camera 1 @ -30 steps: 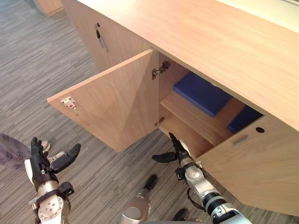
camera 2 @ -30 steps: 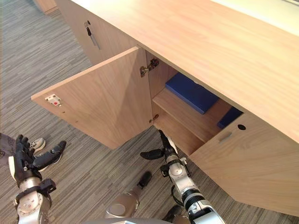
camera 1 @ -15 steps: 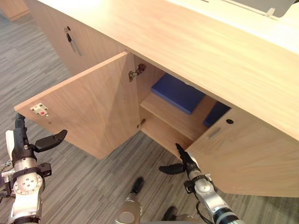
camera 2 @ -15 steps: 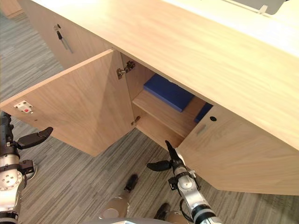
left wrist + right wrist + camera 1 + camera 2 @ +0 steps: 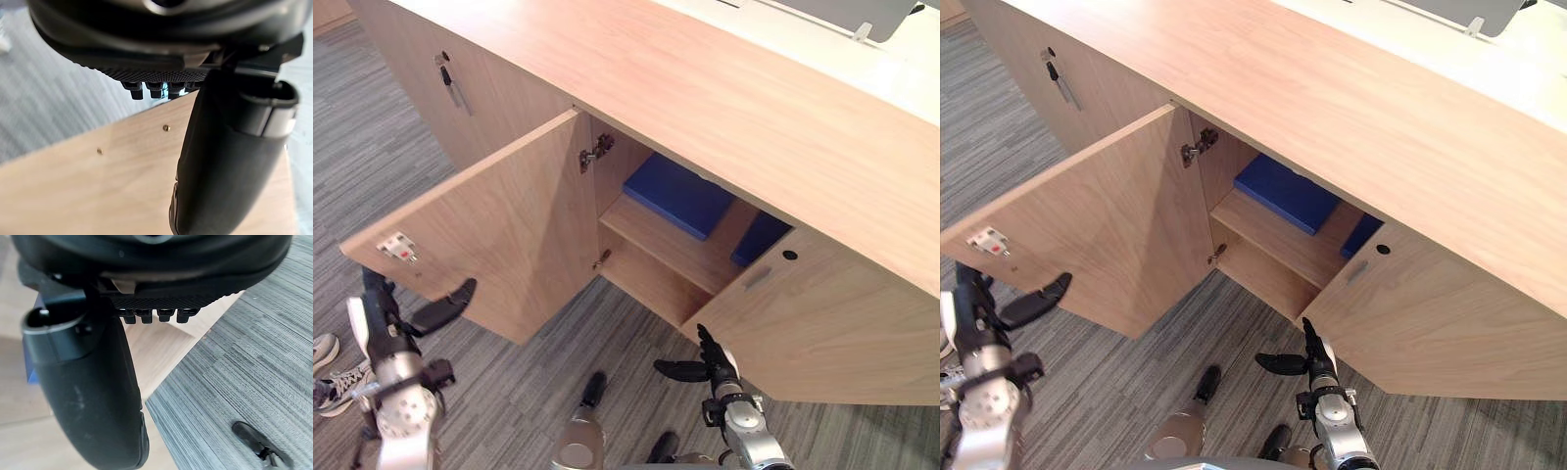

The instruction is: Walk over to the cabinet, pick up the folder, carry it to the office cabinet, place the folder inside the office cabinet, then close the office cabinet door

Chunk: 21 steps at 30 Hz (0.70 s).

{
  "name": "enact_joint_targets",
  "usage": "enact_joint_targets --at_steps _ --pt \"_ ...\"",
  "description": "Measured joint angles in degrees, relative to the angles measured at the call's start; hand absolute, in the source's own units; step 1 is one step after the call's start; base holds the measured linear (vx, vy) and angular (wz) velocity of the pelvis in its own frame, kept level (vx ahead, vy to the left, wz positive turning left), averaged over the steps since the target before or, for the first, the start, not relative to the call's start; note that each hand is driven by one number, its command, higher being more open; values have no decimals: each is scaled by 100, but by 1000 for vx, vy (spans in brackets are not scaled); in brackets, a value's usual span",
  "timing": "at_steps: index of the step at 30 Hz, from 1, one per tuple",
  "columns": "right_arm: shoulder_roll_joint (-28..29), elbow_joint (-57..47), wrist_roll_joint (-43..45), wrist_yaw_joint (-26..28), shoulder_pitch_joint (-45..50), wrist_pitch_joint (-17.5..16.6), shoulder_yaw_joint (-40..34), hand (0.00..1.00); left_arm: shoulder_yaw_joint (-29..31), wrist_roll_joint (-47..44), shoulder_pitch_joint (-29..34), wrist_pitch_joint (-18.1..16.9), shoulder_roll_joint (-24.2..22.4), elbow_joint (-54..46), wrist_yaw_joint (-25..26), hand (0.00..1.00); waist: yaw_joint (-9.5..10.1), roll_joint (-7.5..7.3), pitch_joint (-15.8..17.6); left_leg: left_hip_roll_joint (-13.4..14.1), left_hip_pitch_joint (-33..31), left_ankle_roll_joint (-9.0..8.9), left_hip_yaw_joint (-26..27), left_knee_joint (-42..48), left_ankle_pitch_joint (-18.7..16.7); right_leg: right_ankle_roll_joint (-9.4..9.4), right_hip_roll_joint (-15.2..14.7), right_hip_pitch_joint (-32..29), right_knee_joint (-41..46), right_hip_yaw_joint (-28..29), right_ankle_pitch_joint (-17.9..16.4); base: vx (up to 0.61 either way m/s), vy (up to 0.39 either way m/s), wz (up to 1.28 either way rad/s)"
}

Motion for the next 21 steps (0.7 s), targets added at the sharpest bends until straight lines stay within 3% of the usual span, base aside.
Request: enact_joint_targets --at_steps 4,6,8,9,10,11,12,13,17,18,21 --pt "71 453 -12 -231 107 43 -644 100 -937 -215 396 22 -337 205 -5 100 -124 101 24 99 -69 -1 762 33 -121 133 -31 -113 -37 293 -53 -133 41 5" --pt "34 747 -7 -337 114 95 -773 100 -1455 -216 461 231 -405 813 -31 100 -343 106 59 54 -83 14 1166 148 -97 221 -119 -242 -38 566 -6 -47 96 -11" --pt "31 970 2 -410 122 154 -856 100 -2192 -207 459 760 -460 1563 -148 100 -633 130 124 -92 63 115 1610 125 -275 279 -210 -431 -43 1251 32 12 145 -76" --pt "39 980 7 -408 143 175 -855 100 -2397 -191 450 853 -442 1687 -200 100 -749 93 137 -146 120 99 1764 -9 -328 269 -245 -493 -68 1443 29 -21 185 -84" --pt "160 1006 21 -408 142 174 -857 100 -2677 -61 383 1002 -416 1711 -451 100 -1046 -148 212 -318 -3 308 2063 434 -469 185 -472 -654 -87 1720 86 6 173 -70" --pt "158 999 24 -412 150 173 -865 100 -2817 56 355 1067 -318 1585 -678 100 -1106 -97 218 -307 -91 661 2121 1007 -732 193 -488 -711 -83 1848 117 85 272 -137" --pt "55 1021 41 -390 139 224 -860 100 -3194 195 -11 1098 -135 1688 -889 100 -1171 -66 274 -276 149 581 2428 982 -1150 120 -402 -714 -212 2304 234 94 241 -174" --pt "62 998 97 -375 148 254 -862 100 -3365 376 -514 1162 -88 1872 -1050 100 -1323 -68 277 -274 364 574 2820 755 -1157 39 -360 -737 -244 2537 297 45 290 -178" --pt "55 868 208 -221 191 246 -851 100 -3225 651 -2129 1103 51 1975 -1136 100 -1652 -26 259 -253 547 573 3455 416 -1156 11 64 -718 -617 2765 647 -33 193 -141" --pt "-196 876 221 -22 273 259 -861 100 -2071 936 -3321 957 860 2190 -917 100 -1937 119 233 -376 579 652 3994 336 -1025 107 236 -473 -1066 3119 1242 151 30 -157" --pt "-263 889 220 61 447 288 -858 100 -1769 1045 -3430 961 1235 2393 -775 100 -1891 169 212 -301 734 673 3833 316 -1011 107 347 -377 -1090 3158 1242 155 -88 -59"
